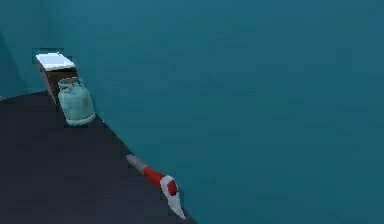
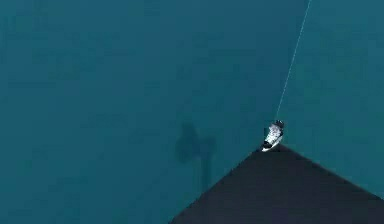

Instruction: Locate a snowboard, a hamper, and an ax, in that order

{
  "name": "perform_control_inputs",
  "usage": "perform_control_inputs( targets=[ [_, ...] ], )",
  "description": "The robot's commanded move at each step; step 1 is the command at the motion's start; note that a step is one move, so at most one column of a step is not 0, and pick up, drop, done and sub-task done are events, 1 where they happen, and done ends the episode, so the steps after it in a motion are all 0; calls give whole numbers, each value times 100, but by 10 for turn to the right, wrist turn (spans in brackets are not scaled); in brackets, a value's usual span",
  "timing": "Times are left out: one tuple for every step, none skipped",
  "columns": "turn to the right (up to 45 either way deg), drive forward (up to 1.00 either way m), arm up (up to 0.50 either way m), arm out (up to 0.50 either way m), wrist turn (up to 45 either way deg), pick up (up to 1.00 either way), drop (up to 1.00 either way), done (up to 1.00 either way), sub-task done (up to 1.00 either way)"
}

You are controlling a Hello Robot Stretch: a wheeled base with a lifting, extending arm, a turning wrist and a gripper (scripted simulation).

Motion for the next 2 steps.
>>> perform_control_inputs(
  targets=[
    [-150,0,0,0,0,0,0,0,0],
    [0,0,0,0,0,0,0,100,0]
  ],
)
